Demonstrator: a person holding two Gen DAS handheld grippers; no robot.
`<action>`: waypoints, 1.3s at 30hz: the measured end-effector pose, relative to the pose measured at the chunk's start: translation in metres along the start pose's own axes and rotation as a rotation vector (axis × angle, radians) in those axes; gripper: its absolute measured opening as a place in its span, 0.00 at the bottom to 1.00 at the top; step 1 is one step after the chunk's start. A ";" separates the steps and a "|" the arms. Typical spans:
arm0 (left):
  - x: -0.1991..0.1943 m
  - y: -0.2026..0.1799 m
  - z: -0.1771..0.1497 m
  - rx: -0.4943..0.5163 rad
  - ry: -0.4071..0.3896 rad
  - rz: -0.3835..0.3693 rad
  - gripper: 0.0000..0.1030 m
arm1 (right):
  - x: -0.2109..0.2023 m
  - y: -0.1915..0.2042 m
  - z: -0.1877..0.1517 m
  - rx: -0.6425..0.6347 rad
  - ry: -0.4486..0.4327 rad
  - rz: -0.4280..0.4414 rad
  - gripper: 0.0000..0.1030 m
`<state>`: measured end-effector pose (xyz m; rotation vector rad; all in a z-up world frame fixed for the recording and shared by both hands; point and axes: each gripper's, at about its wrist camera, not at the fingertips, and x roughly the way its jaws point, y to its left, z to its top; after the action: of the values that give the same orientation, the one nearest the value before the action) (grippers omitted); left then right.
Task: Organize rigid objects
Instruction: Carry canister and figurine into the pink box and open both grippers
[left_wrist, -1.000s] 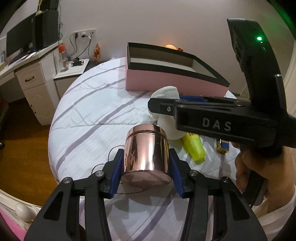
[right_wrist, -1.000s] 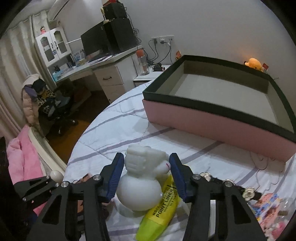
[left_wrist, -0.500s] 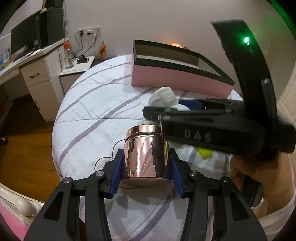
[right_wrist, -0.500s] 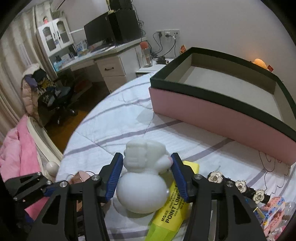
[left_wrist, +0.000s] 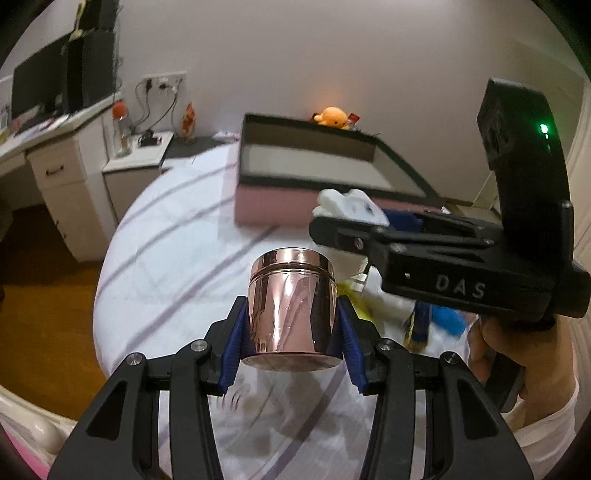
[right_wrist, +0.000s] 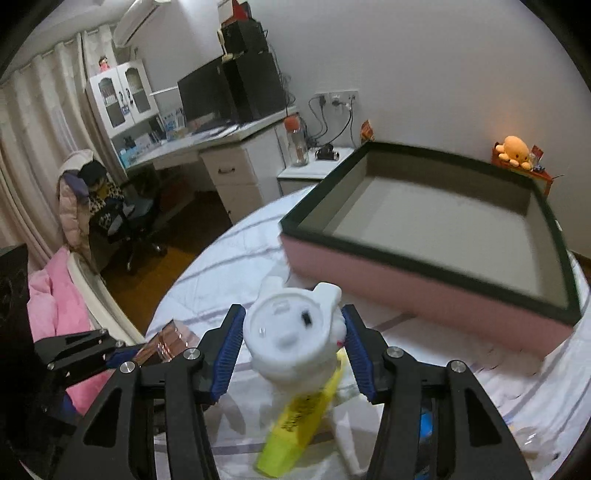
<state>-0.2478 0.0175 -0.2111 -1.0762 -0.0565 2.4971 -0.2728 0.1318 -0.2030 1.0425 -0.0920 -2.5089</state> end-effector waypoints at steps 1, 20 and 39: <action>0.001 -0.003 0.007 0.008 -0.007 -0.005 0.46 | -0.004 -0.005 0.002 0.003 -0.011 0.000 0.52; 0.092 -0.036 0.130 0.107 0.032 -0.037 0.46 | -0.038 -0.128 0.064 0.073 -0.083 -0.184 0.52; 0.157 -0.019 0.124 0.046 0.158 0.054 0.51 | 0.015 -0.161 0.046 0.086 0.078 -0.264 0.53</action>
<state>-0.4245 0.1115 -0.2279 -1.2664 0.0765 2.4387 -0.3706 0.2674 -0.2151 1.2587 -0.0415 -2.7153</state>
